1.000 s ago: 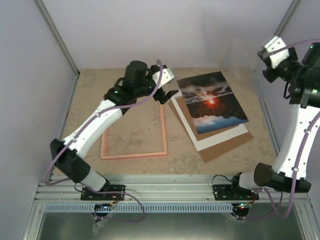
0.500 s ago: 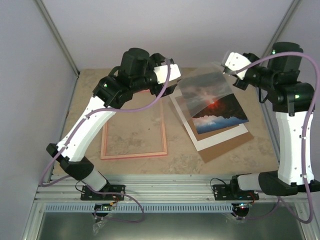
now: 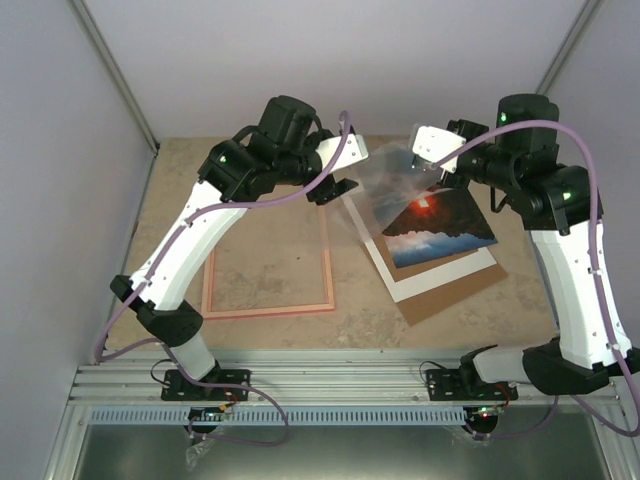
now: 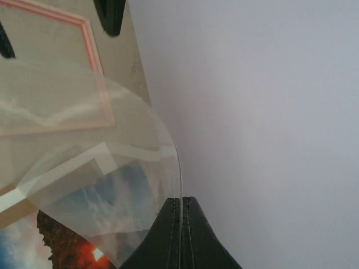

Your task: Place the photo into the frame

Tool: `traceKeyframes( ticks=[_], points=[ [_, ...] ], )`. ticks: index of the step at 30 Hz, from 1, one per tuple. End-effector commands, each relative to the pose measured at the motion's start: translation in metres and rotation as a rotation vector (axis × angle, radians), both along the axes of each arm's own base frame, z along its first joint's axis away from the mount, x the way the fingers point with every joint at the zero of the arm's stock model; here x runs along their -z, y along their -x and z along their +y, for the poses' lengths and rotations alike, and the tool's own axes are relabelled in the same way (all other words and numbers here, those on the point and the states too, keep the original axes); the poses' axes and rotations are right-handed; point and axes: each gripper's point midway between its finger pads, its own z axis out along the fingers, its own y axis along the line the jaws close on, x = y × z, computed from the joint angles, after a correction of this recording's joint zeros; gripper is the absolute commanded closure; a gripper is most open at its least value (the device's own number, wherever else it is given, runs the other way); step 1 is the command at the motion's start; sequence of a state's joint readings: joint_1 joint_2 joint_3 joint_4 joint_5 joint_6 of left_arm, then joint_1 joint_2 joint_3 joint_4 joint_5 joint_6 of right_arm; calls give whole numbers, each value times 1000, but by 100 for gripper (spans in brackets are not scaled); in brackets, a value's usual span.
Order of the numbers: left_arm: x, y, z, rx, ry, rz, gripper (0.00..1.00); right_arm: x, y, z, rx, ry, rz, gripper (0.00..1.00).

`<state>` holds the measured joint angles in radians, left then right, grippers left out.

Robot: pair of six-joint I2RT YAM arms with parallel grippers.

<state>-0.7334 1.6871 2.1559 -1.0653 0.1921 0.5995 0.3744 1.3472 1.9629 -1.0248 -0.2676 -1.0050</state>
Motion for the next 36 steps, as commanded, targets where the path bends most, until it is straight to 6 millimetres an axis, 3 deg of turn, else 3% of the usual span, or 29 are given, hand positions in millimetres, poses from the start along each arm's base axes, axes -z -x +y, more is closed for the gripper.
traceKeyframes(
  ticks=[1, 6, 10, 22, 24, 28, 32, 33, 35, 36],
  points=[
    [-29, 1, 10, -64, 55, -51, 28, -6, 1, -7, 35, 33, -71, 99],
    [-48, 12, 17, -64, 96, -64, 30, -7, 1, -6, 38, 33, -86, 99],
    [-30, 21, 7, -11, 97, 34, 32, -10, 5, 1, 8, 21, -90, 100],
    [3, -5, -4, -45, 31, 27, 39, -10, 19, 13, -59, 23, -91, 99],
    [11, -3, -7, -29, 19, 57, 46, -9, 19, 15, -65, 23, -90, 99],
    [16, 4, -10, -12, 42, 103, 81, -11, 17, 17, -62, 4, -89, 99],
    [20, 11, -10, -28, 97, 154, 100, -9, 15, 21, -70, -20, -78, 100],
    [21, 12, -9, -36, 108, 164, 100, -9, 14, 21, -63, -28, -77, 99],
    [17, 13, -5, -60, 157, 192, 100, -12, 6, 18, -14, -65, -79, 87],
    [12, 13, -2, -64, 200, 210, 100, -14, 3, 17, 9, -86, -81, 73]
  ],
)
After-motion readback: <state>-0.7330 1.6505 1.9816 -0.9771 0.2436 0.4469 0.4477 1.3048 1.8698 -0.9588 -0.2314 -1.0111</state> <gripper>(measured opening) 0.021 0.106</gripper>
